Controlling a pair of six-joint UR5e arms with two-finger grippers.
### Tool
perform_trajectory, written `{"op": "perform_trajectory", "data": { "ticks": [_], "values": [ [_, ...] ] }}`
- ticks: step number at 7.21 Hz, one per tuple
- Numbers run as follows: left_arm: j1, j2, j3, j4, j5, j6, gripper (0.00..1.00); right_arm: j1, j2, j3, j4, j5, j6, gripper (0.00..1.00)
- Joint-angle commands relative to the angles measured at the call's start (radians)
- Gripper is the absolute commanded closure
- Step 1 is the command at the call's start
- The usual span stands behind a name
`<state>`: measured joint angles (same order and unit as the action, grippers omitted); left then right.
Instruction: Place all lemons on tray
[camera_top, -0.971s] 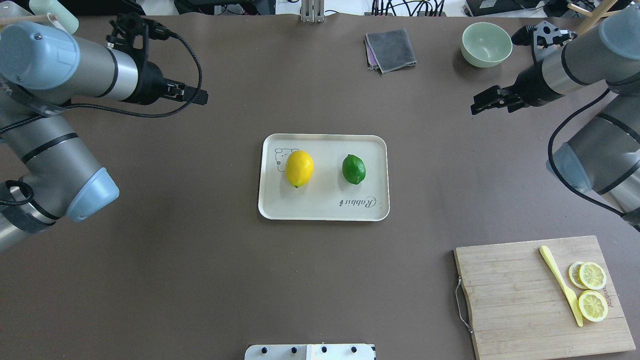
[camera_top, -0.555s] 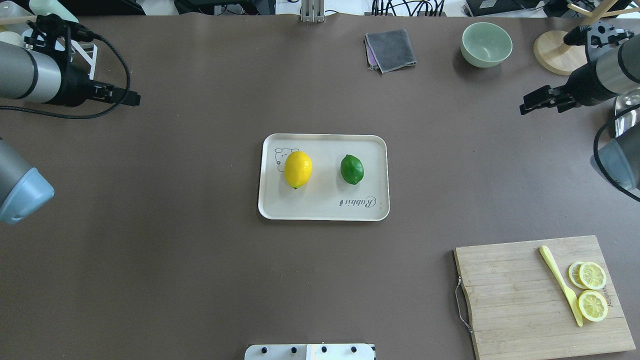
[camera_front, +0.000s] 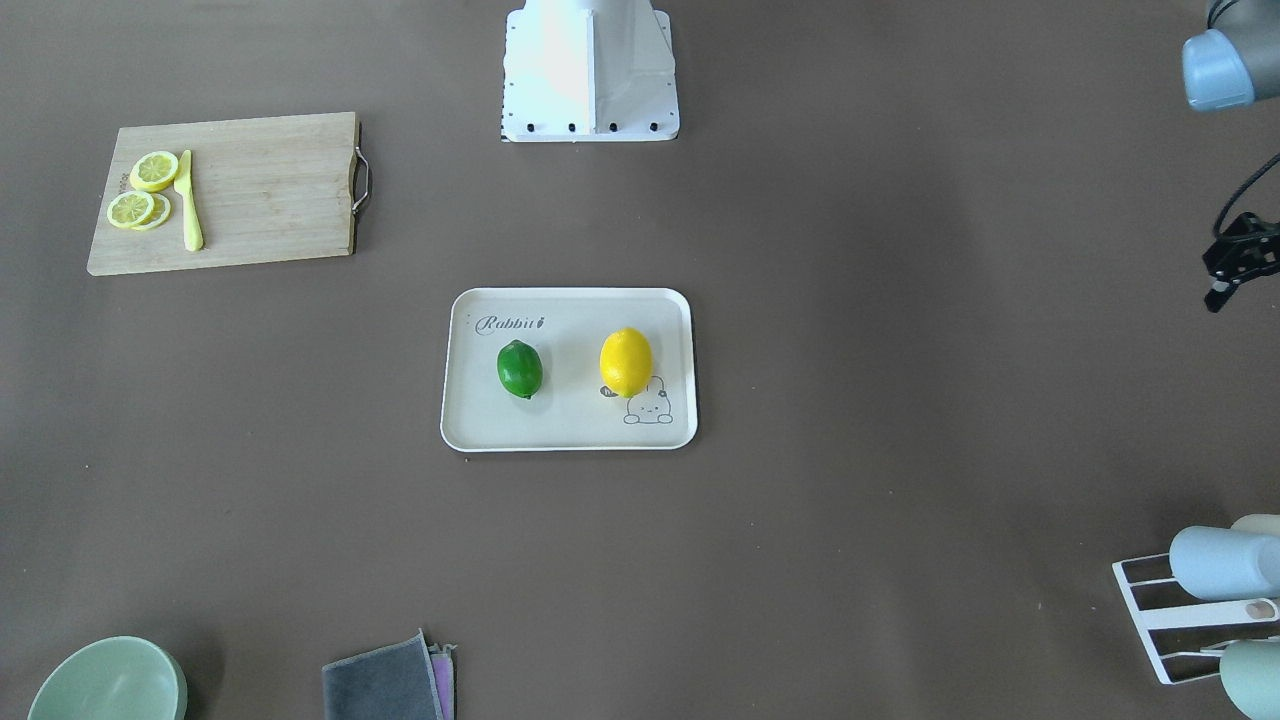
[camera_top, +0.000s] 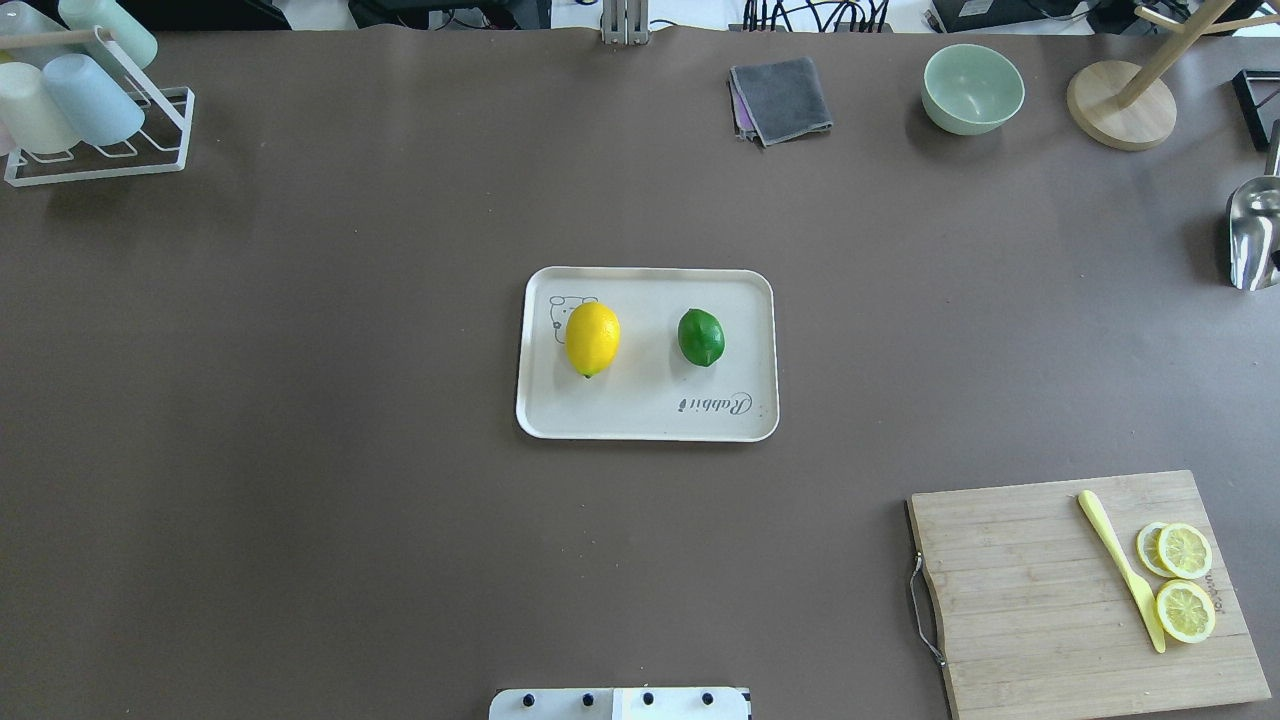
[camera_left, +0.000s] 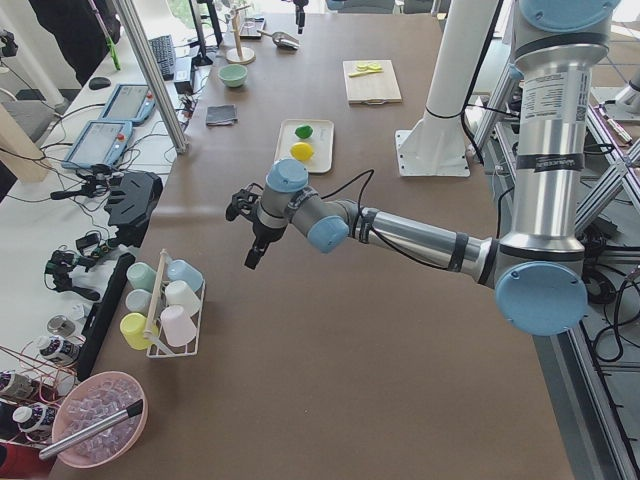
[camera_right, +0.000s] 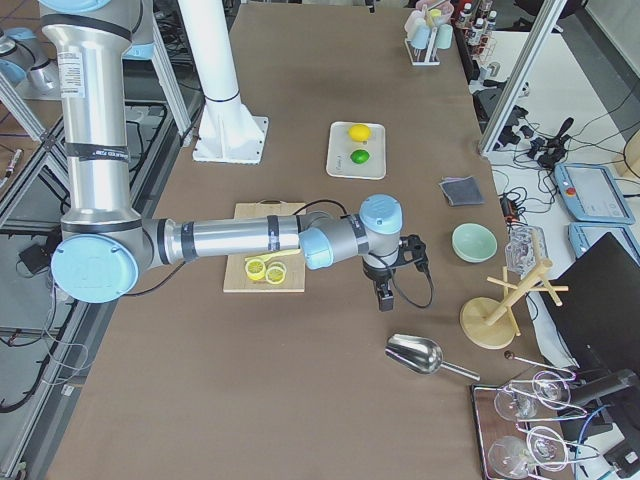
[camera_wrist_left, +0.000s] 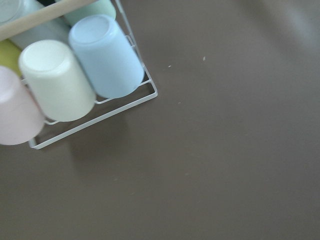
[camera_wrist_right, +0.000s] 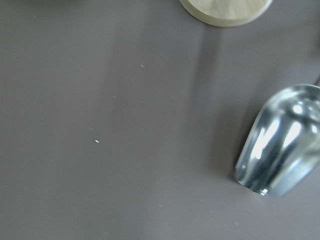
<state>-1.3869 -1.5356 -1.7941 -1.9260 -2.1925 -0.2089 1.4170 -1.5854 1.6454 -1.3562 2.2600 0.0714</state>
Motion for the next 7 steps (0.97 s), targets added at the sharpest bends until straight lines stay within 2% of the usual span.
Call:
{"op": "perform_trajectory", "data": {
  "ticks": [1,3,7],
  "values": [
    [-0.156,-0.018,0.007,0.191,-0.055,0.107,0.02,0.144,-0.050,-0.001,-0.137,0.010,-0.168,0.00],
    [-0.159,-0.001,0.045,0.197,-0.059,0.100,0.02,0.166,-0.068,0.001,-0.213,0.070,-0.189,0.00],
    [-0.159,0.034,0.048,0.193,-0.061,0.097,0.02,0.165,-0.073,0.014,-0.227,0.075,-0.173,0.00]
  ]
}}
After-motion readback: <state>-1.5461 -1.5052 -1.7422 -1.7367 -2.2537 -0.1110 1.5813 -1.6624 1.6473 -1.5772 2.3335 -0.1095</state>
